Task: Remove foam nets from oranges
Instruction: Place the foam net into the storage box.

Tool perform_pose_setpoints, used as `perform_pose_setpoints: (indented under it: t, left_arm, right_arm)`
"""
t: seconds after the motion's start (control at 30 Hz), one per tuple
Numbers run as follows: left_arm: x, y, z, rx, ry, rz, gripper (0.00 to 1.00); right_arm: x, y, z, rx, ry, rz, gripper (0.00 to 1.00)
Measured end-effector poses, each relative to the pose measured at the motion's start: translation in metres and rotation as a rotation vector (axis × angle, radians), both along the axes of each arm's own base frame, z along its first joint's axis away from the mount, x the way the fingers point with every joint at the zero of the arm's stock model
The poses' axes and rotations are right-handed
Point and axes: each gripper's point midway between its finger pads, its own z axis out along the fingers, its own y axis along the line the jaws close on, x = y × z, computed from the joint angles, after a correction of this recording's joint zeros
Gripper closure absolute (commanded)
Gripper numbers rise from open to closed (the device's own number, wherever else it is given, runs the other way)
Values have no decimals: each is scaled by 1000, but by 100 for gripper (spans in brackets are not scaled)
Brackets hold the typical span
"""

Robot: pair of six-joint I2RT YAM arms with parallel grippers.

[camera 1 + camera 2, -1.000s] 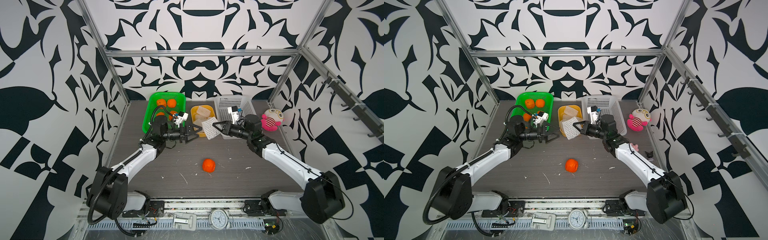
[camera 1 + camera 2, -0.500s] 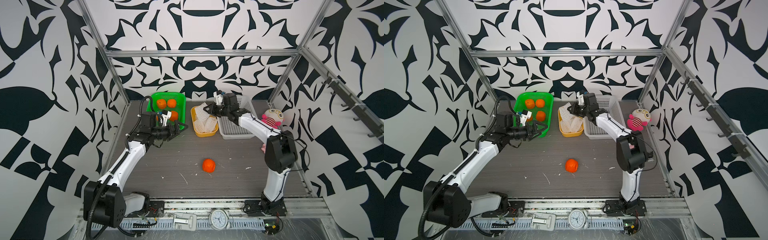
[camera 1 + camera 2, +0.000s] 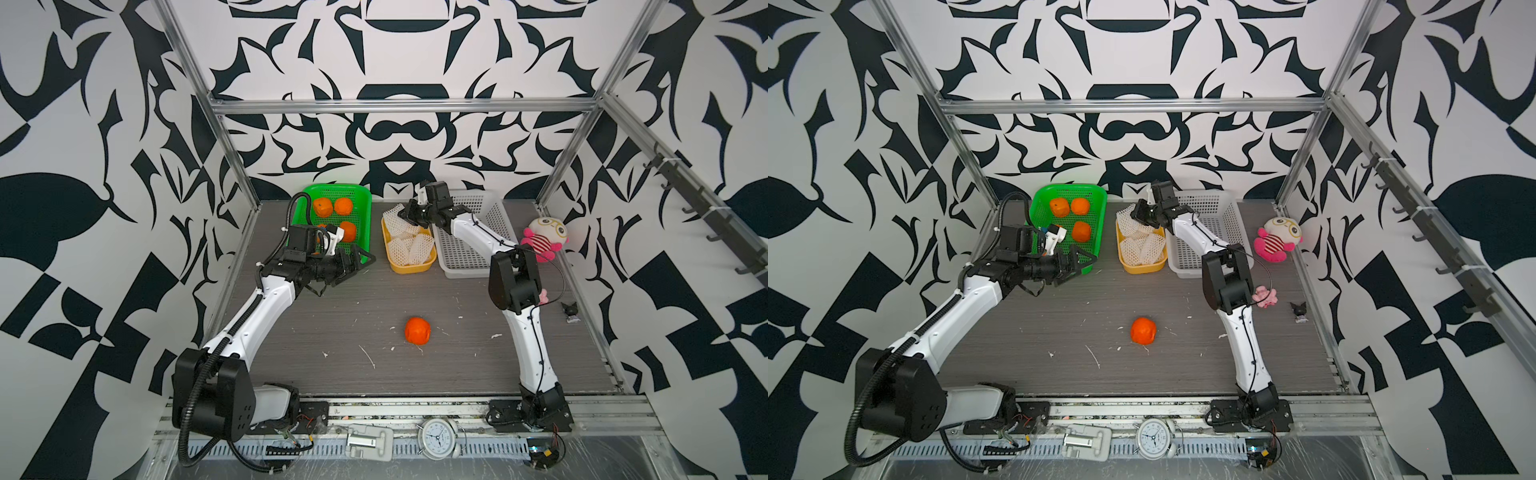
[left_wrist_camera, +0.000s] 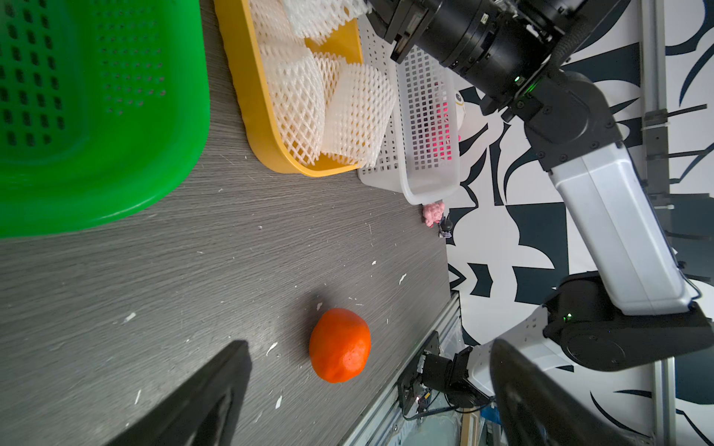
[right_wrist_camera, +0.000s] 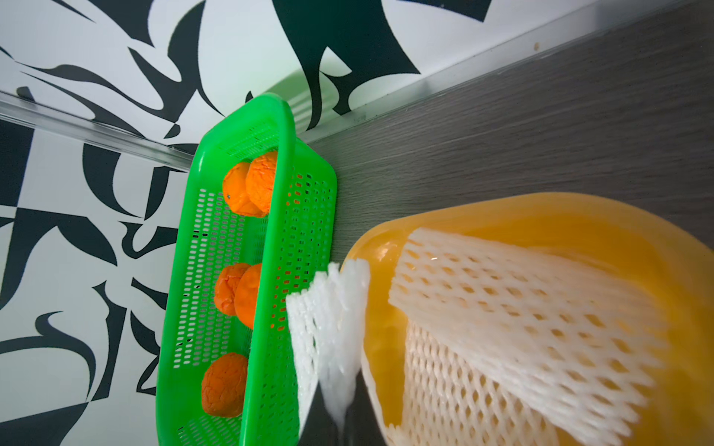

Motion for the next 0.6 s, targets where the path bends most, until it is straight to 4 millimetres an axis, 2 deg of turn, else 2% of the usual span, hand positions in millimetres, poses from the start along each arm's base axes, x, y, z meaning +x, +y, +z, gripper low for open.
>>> perform_pose_setpoints:
  t: [0.33, 0.6]
  left_arm:
    - [-1, 1, -2, 7, 9, 2, 1]
    - [-1, 2, -2, 12, 4, 2, 1]
  right_arm:
    - [12, -3, -23, -65, 11, -29, 100]
    - [6, -6, -36, -153, 14, -25, 100]
